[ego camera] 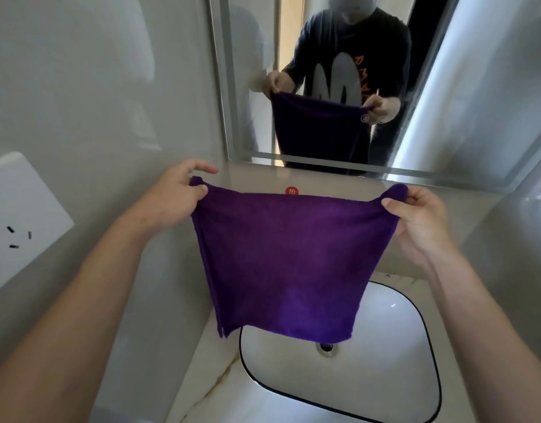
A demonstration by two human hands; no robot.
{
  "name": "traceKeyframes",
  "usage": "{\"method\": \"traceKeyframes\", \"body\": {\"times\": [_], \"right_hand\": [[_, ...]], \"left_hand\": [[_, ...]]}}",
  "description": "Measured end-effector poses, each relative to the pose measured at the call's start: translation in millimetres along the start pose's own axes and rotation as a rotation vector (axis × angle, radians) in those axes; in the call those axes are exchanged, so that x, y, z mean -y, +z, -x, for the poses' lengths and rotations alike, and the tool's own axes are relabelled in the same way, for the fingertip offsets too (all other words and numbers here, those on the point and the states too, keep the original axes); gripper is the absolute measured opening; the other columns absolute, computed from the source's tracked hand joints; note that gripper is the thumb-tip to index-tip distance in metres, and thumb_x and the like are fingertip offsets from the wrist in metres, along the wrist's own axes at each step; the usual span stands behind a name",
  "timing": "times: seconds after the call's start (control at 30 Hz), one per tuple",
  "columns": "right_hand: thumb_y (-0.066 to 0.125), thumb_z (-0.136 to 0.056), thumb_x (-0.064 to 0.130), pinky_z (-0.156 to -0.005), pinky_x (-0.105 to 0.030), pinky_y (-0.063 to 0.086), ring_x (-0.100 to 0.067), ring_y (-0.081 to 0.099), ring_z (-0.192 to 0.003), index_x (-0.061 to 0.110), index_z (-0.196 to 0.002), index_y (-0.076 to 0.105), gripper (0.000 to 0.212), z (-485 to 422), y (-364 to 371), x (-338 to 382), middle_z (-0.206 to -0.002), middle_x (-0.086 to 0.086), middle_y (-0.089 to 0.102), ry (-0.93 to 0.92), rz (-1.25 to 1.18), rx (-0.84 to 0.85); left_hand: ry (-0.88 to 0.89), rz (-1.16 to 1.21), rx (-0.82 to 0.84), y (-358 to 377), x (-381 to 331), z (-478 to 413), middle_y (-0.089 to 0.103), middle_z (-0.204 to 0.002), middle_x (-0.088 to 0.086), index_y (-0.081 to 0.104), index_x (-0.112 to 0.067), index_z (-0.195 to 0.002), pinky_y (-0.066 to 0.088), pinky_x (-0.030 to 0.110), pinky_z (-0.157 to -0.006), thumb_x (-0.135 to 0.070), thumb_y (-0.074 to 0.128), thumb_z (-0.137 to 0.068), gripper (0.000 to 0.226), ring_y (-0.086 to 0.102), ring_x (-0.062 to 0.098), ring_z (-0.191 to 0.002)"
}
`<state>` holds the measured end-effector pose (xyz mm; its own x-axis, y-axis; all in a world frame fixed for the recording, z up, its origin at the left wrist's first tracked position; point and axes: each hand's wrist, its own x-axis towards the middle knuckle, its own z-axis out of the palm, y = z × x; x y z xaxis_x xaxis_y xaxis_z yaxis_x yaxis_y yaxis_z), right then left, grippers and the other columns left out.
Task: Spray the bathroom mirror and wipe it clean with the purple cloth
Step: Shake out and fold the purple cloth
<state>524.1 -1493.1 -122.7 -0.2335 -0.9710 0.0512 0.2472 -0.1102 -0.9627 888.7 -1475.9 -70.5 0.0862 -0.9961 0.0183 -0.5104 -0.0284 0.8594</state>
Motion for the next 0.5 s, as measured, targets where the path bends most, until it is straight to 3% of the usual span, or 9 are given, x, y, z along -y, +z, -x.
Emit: {"method": "traceKeyframes", "body": {"times": [0.1,0.2,0.27,0.33,0.4,0.5], "right_hand": [[0.06,-0.08,-0.025,-0.062,-0.031,0.057,-0.016,0.062,-0.061,0.028,-0.108,0.06,0.06,-3.5,-9.3,8.2,-0.069,-0.003,0.06,-0.052,0.072,0.128],[0.065,-0.084,-0.016,-0.082,-0.038,0.055,-0.021,0.06,-0.075,0.034,-0.098,0.077,0.054,-6.1,-13.7,13.2,-0.08,-0.009,0.063,-0.104,0.422,0.271],[0.069,-0.085,-0.009,-0.09,-0.035,0.052,-0.018,0.062,-0.079,0.036,-0.091,0.077,0.046,-5.6,-10.9,14.3,-0.089,-0.01,0.07,-0.143,0.667,0.288],[0.075,-0.081,-0.008,-0.084,-0.019,0.053,-0.011,0.064,-0.078,0.033,-0.091,0.071,0.043,-1.8,-6.4,16.5,-0.095,-0.009,0.071,-0.145,0.79,0.323],[0.078,-0.078,-0.005,-0.078,-0.016,0.05,-0.015,0.063,-0.08,0.03,-0.085,0.065,0.039,0.6,-4.3,15.7,-0.093,-0.006,0.068,-0.21,0.919,0.275],[0.08,-0.08,0.005,-0.073,-0.002,0.04,-0.009,0.058,-0.083,0.026,-0.079,0.067,0.024,1.5,-3.5,19.2,-0.097,-0.002,0.061,-0.366,0.997,0.175]], "left_hand": [[-0.036,-0.15,0.042,-16.8,-11.2,-2.2,0.069,-0.094,0.021,0.068,-0.022,-0.108,0.052,0.046,-0.089,0.01,0.049,-0.087,0.042,0.062,0.025,-0.084],[-0.019,-0.244,0.003,-22.1,-17.9,-3.5,0.068,-0.092,0.011,0.072,-0.022,-0.093,0.047,0.026,-0.074,0.01,0.05,-0.087,0.039,0.06,0.02,-0.084],[0.01,-0.261,-0.044,-22.0,-21.0,-1.8,0.071,-0.095,0.011,0.074,-0.018,-0.094,0.046,0.023,-0.074,0.007,0.054,-0.089,0.033,0.062,0.019,-0.086],[0.036,-0.245,-0.06,-24.1,-19.2,2.7,0.073,-0.097,0.008,0.075,-0.015,-0.099,0.05,0.027,-0.083,-0.001,0.064,-0.089,0.021,0.066,0.02,-0.091],[0.055,-0.248,-0.04,-28.2,-15.3,9.8,0.073,-0.096,0.003,0.073,-0.019,-0.103,0.054,0.034,-0.089,-0.01,0.077,-0.082,0.023,0.069,0.019,-0.091],[0.128,-0.43,-0.116,-28.2,-10.1,22.6,0.067,-0.088,-0.005,0.069,-0.024,-0.093,0.049,0.031,-0.075,-0.014,0.078,-0.08,0.019,0.064,0.016,-0.079]]}}
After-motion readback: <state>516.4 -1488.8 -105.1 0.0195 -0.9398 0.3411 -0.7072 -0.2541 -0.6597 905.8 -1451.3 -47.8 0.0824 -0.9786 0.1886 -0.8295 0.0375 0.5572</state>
